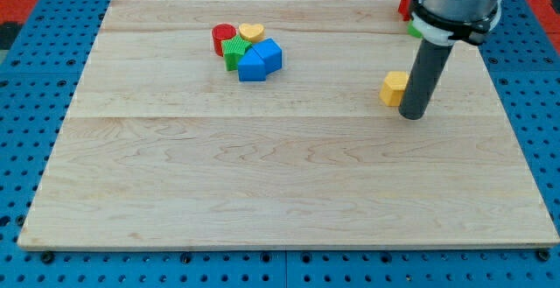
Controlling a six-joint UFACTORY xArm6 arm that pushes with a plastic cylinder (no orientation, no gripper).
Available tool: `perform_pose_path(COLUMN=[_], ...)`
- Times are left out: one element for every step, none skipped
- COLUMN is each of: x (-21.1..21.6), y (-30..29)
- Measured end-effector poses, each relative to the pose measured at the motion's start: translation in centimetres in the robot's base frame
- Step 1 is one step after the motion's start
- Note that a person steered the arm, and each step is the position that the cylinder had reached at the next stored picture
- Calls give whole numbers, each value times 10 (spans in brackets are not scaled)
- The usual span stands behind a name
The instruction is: Place the yellow hexagon at the bottom of the green circle
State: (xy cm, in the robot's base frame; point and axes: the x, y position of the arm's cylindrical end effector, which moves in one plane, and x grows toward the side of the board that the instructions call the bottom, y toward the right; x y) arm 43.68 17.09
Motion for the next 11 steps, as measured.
perform_pose_path(x=[2, -2, -27, -42, -55, -75, -92, -98, -66, -70, -85], y=[-25, -45, -21, 3, 11, 15, 16, 17, 21, 35, 36])
